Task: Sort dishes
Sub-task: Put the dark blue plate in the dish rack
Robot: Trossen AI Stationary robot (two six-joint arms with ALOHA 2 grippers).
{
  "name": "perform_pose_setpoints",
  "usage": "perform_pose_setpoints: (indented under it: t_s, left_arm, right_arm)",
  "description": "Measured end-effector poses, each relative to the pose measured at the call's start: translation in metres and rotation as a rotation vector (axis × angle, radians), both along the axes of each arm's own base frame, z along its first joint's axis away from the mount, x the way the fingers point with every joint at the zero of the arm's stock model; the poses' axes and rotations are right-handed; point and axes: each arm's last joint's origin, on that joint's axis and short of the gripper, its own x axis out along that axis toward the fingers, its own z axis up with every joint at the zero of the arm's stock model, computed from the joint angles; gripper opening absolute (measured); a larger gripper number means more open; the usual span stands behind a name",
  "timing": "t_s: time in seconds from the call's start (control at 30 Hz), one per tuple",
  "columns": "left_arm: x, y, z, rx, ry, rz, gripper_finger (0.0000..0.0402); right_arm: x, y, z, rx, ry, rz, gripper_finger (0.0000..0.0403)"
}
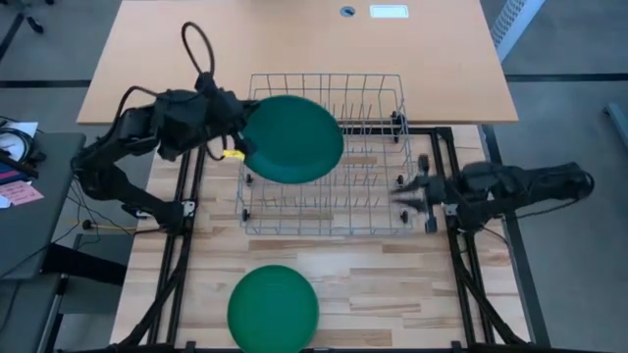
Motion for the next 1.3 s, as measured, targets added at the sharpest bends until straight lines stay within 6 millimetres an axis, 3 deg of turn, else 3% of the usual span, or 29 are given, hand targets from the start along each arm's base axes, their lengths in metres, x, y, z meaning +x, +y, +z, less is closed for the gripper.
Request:
perform_pose_setpoints:
  t_s: [0.17,0.33,0.47,0.6,0.73,1.03,1.3]
  left_arm:
    - [0.012,0.011,-0.011,-0.003,0.089,0.053,0.0002]
    - [0.037,0.025,-0.025,0.000,0.120,0.173,0.0002]
    - [0.056,0.040,-0.035,0.026,0.153,0.264,0.0002]
    - [0.060,0.051,-0.039,-0.009,0.103,0.346,0.0002]
    - [0.057,0.059,-0.034,-0.065,-0.007,0.366,0.0002]
    - [0.048,0.074,-0.036,-0.176,-0.068,0.385,0.0002]
    - [0.049,0.075,-0.035,-0.336,-0.253,0.386,0.0002]
  right_arm:
    - [-0.012,-0.026,0.000,-0.107,0.032,-0.170,0.0080]
    - [-0.017,-0.049,-0.004,-0.125,0.086,-0.341,0.0080]
    - [-0.022,-0.063,-0.011,0.006,0.110,-0.487,0.0080]
    - [-0.023,-0.072,-0.029,0.176,0.145,-0.579,0.0080]
    - [-0.017,-0.075,-0.037,0.350,0.127,-0.543,0.0080]
    - [0.006,-0.082,-0.024,0.573,-0.097,-0.424,0.0080]
    - [0.010,-0.076,-0.011,0.761,-0.165,-0.227,0.0080]
